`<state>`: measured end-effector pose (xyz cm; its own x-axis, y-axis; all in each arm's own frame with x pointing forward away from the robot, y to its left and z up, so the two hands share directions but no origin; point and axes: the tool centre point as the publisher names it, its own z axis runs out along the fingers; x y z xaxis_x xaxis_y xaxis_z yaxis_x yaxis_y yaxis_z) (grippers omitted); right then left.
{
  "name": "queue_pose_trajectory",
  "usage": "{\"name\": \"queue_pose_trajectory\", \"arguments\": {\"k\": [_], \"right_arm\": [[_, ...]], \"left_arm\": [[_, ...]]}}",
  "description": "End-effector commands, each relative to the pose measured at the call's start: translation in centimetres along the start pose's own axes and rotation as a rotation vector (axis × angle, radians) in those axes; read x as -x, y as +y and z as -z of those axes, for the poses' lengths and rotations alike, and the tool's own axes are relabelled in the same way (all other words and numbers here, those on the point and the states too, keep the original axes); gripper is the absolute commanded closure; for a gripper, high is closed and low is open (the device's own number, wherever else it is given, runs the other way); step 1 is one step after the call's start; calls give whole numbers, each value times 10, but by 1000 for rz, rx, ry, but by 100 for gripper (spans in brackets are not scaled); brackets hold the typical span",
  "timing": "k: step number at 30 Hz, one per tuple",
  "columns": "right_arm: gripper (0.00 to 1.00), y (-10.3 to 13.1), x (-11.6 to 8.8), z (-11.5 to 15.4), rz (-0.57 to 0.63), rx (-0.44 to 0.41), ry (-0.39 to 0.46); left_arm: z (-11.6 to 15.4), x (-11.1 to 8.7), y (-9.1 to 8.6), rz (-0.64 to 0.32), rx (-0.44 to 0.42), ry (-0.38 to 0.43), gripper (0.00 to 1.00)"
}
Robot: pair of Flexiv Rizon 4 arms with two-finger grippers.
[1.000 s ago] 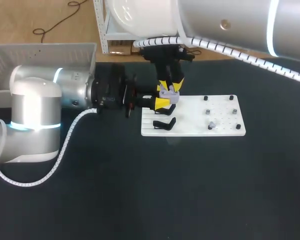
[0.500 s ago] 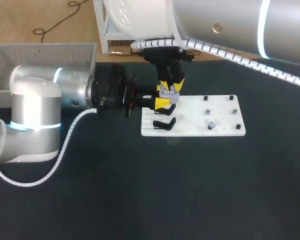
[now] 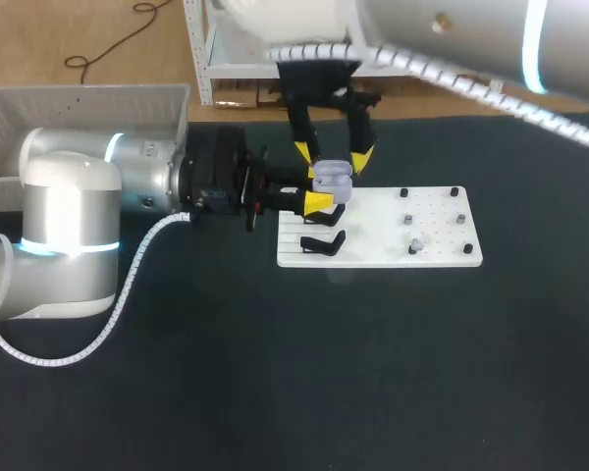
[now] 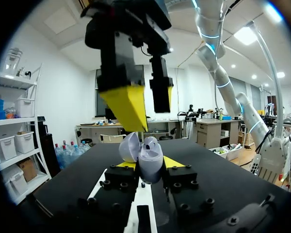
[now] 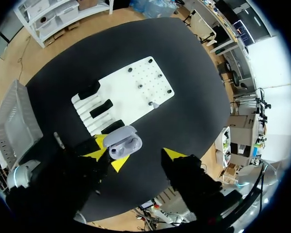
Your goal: Pick up each earbud case from the left stands, insert the matching earbuds, close the lid, and place the case in the box.
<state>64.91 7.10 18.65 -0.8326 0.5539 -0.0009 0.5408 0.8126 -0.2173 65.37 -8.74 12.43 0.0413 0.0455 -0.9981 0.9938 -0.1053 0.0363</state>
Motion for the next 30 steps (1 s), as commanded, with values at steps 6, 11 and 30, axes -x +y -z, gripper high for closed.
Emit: {"name": "queue_pose_trajectory", "arguments": {"k": [6, 11, 30], "right_arm": [[54, -74, -12, 8, 26, 290, -17], [53, -92, -22, 4, 52, 337, -50], [0, -104, -12, -25, 70, 423, 118]], "left_arm": [[0, 0, -1, -2, 3, -1, 100], [7, 5, 1, -4, 4, 7, 100], [25, 17, 0, -29, 18, 13, 100]]}}
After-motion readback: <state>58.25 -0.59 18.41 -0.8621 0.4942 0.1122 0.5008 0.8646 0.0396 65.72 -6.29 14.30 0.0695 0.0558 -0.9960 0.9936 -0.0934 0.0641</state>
